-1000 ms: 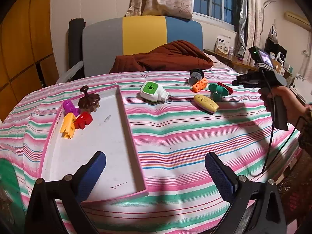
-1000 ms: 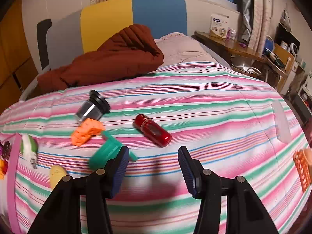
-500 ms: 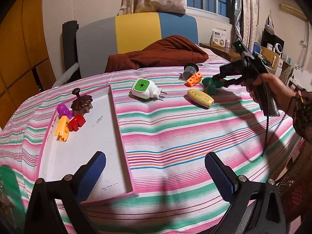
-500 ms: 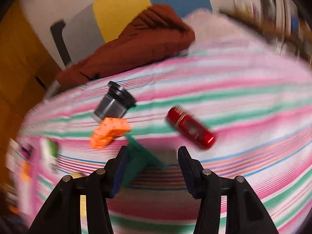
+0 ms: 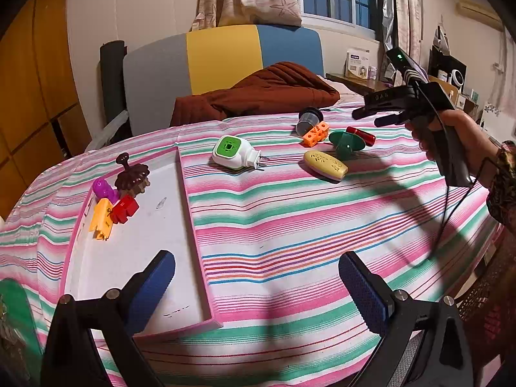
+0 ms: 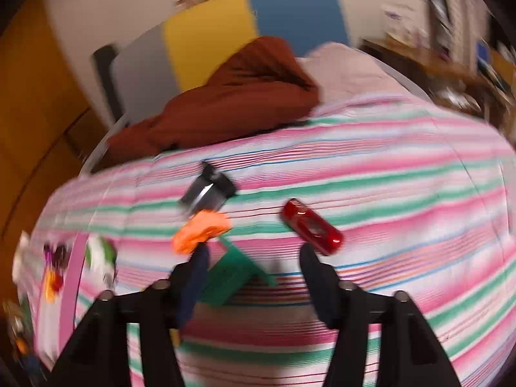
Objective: Organize rigid objects
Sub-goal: 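Grasp the green plastic piece with the right tool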
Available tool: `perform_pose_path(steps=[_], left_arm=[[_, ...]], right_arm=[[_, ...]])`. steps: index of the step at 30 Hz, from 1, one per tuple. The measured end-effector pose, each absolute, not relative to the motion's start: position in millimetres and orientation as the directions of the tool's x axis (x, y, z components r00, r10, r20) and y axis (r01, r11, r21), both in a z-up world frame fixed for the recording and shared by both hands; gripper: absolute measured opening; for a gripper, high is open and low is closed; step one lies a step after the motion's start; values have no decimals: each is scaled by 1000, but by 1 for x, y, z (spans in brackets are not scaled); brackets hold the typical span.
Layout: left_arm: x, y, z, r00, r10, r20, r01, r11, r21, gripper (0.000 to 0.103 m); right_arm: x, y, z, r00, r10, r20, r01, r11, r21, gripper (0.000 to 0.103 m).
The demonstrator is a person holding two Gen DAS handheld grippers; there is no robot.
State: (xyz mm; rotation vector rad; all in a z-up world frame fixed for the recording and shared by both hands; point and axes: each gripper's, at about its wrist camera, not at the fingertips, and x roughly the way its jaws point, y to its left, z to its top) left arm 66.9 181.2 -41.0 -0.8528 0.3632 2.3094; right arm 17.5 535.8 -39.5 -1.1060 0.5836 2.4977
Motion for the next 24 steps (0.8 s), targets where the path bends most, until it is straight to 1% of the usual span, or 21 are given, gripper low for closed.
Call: perform_pose_path(steps=[3,5,6,9,10,14,18,19,22,24], left_arm=[[68,181,-41,-584,475,-659,-654,-756,35,102],[68,180,-40,-584,476,-657,-654,-755,34,102],[68,180,-40,-585,476,-657,-654,-756,35,102],[68,179,-40,-587,477,-655,-652,-757,33,102],[68,179,-40,-586,476,-656,-652,-758,32,102],[68,180,-42,-582,477,-659,-652,-757,28,102],[70,181,-41,-586,478,-654,-655,-755,36,102],[70,180,-40,-589,477,-652,-654,-756,38,102],[68,179,-40,-592,475,-651,-647,-761,33,102],[67,180,-41,-592,472,-653,-642,-766,30,102]], right_arm=[[0,514,-51,-583,146,-799,-397,-910,123,66],[-11,500,-64,-526,190,-829,-347,-938,6,66],[-14,493,-70,-515,214,-830,-313,-948,-50,70],[-9,489,-70,-552,249,-796,-279,-955,-106,70],[-8,491,-71,-562,241,-791,-284,-955,-89,70],[-6,511,-76,-560,127,-819,-323,-944,74,71],[-5,520,-77,-557,76,-827,-364,-917,161,71],[-4,522,-76,-552,79,-830,-384,-907,169,71],[8,537,-74,-507,120,-854,-523,-830,194,71],[17,541,-69,-480,195,-855,-572,-809,137,71]])
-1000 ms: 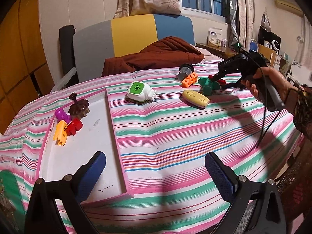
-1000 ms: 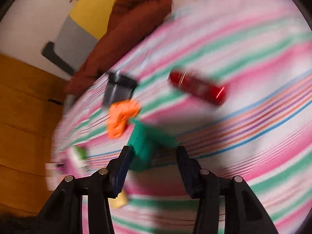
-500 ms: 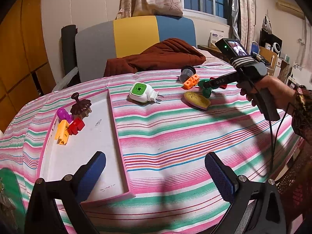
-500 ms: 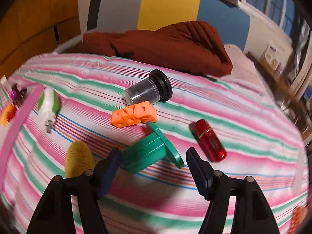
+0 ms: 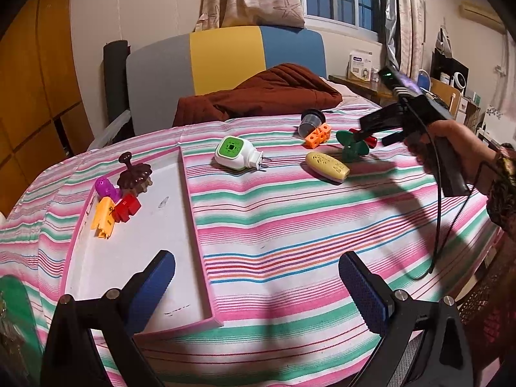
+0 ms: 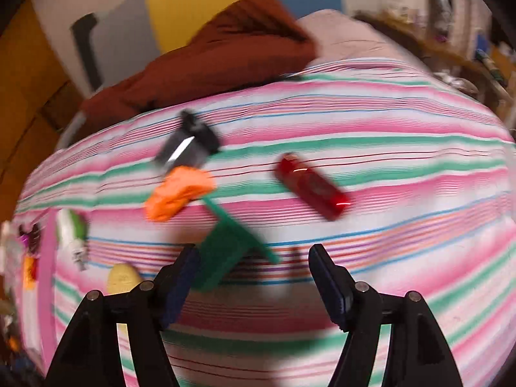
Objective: Organize rigid objects
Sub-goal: 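Grasp the green plastic piece with the right tool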
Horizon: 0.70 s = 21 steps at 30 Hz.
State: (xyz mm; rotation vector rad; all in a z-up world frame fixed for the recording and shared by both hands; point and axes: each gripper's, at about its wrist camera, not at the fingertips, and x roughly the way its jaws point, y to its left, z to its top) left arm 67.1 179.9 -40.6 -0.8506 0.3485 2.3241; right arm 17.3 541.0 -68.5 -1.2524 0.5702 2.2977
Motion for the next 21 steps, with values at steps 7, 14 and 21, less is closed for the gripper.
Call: perform_pose_path(steps=[7,14,21], left_arm=[[67,184,-43,-584,471,-661,-648,-761,31,102],[66,183,-44,-579,476,-662,-642,-766,11,102],[70,186,-42,-584,479,-655,-651,-758,26,102]], right_arm=[[27,522,-36,-576,277,-769,-487,-872,51,71],[-9,507,-65,-501,298,-812,-378,-920,-105,71],[-11,534,-73,-529,136,-838,-422,-899,121,61]])
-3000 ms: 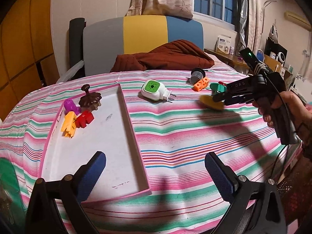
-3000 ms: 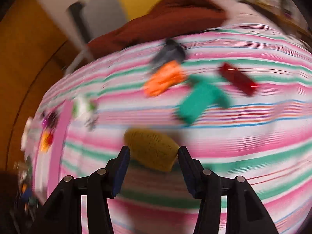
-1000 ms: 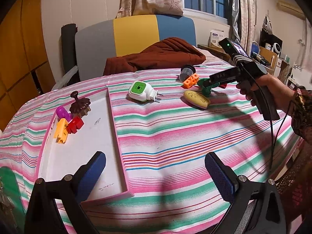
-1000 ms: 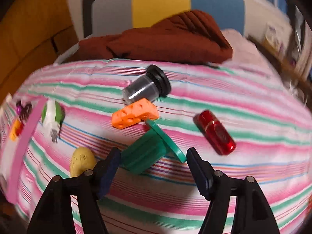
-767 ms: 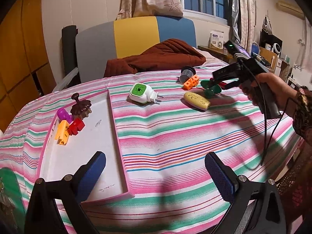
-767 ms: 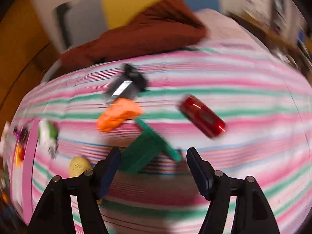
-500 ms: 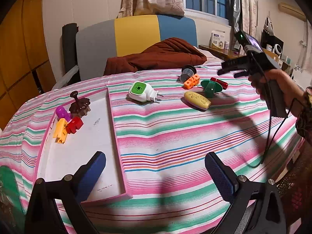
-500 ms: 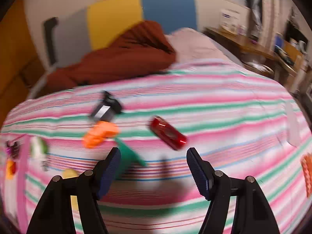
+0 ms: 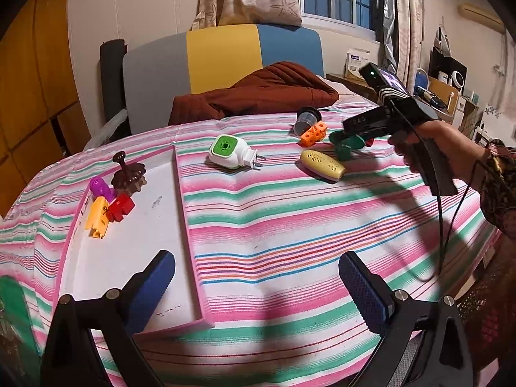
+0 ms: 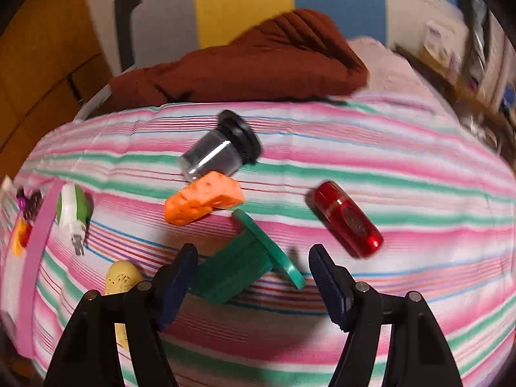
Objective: Organize rigid objects
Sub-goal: 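Grasp the green plastic piece with the right tool, then grasp the yellow oval piece with the left tool while the right tool holds the green piece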
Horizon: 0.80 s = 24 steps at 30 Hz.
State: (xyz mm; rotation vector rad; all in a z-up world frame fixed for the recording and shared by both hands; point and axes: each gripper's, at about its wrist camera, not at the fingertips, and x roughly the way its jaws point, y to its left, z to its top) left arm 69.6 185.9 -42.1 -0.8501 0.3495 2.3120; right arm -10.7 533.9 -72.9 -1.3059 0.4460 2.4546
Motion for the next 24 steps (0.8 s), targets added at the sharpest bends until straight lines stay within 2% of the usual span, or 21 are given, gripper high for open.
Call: perform_pose_path(steps=[1,5,6,7,11,14,16,18,24], left_arm=[[69,187,-42,-583,480,-656,-652,-758,24,102],[66,191,-40,-578,483,-658,-650,-760,13,102],[64,194,-39,-575,485,-658,-649,-761,6,102],[62,197,-39,-572,486,-660,-647,-763,-1,102],[49,220,-38,-541,497,-678,-643,-764,-46,103],[40,242,-40,-517,502,-693,-640,-764,-76,103],[34,256,-40,-516,494,-700,-628,-774,-83,103],[25,276,-42,-503,489,-713,-620,-779,-98,103],[-3,335,-57,-474,464,-749,-571,-809,-140,103]], right_arm=[[-8,541,-78,-496,128,-859,-463,-876,137,62],[29,571,-82,-487,-34,-873,-603,-710,364,62],[35,574,-81,-483,-41,-875,-616,-694,372,62],[41,575,-77,-473,-13,-881,-630,-694,348,62],[54,564,-41,-456,261,-851,-665,-735,131,62],[54,556,-29,-511,257,-820,-618,-773,143,62],[46,550,-30,-499,269,-824,-593,-799,98,62],[39,554,-39,-468,280,-838,-602,-795,70,62],[43,573,-55,-429,270,-862,-673,-732,105,62]])
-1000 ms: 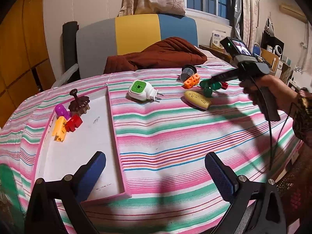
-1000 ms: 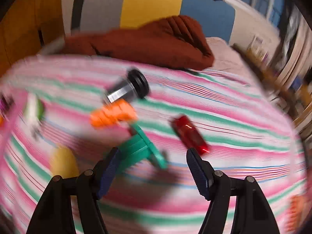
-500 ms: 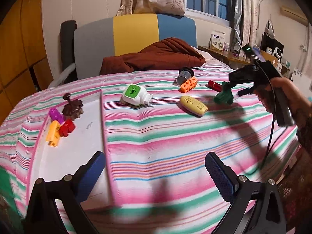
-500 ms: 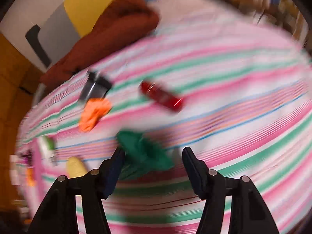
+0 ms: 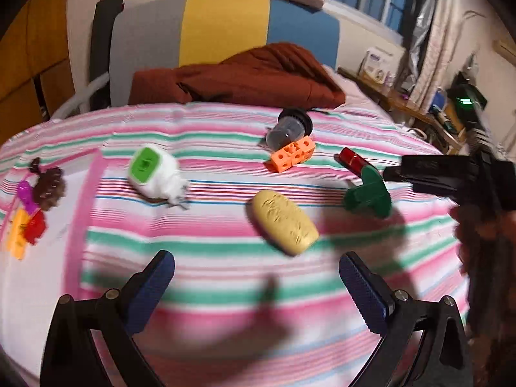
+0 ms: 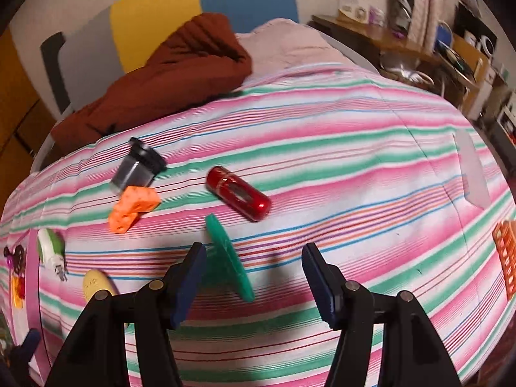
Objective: Organize rigid objects
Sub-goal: 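Grasp the yellow oval piece with the left tool while the right tool holds the green piece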
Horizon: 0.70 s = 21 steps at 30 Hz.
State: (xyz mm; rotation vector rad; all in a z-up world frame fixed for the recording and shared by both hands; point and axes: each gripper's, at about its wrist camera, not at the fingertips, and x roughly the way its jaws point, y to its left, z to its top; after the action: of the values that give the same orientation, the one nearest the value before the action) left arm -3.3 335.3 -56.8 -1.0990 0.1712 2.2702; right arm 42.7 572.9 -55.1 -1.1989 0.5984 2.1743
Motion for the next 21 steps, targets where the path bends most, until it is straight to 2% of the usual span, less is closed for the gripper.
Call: perform_pose_path(steps=[2,5,7,11,12,16,17,19,20,21], left_arm=[[-10,354,-65,-465,450,-762,-570,-811,-131,102],[-18,374,-73,-459,450,-766,-574,-808,-130,95],[-22,381,-76,-466,448,-763,-587,-802,-113,73],[-30,386,-89,-457,415,-787,-632,-774,-41,50],[-30,382,-90,-468,401,-787,-634,-773,-16,38],[-26,352,-91,-481,428,-765,-675,-738,12,36],[-23,341,-91,-485,438,-757,-689,-725,22,36],[-21,324,-92,-486,459,-744,-700,-713,18,36],[-21,313,-93,-485,475,-734,-702,-712,3,36],[-21,307,-94,-486,485,-727,-701,-713,-8,36]], right_arm=[[46,575,-53,-439,270,-857,-675,-728,116,62],[42,574,-52,-450,267,-852,-664,-738,119,62],[40,573,-53,-455,257,-853,-654,-746,124,62],[34,573,-62,-468,181,-865,-633,-752,185,62],[34,573,-65,-467,160,-870,-632,-749,201,62],[29,570,-79,-488,-33,-872,-578,-737,351,62],[29,568,-76,-488,-23,-873,-582,-737,344,62],[27,559,-64,-453,122,-883,-586,-788,192,62],[26,550,-54,-436,241,-867,-574,-816,62,62],[25,545,-48,-439,293,-849,-558,-830,2,62]])
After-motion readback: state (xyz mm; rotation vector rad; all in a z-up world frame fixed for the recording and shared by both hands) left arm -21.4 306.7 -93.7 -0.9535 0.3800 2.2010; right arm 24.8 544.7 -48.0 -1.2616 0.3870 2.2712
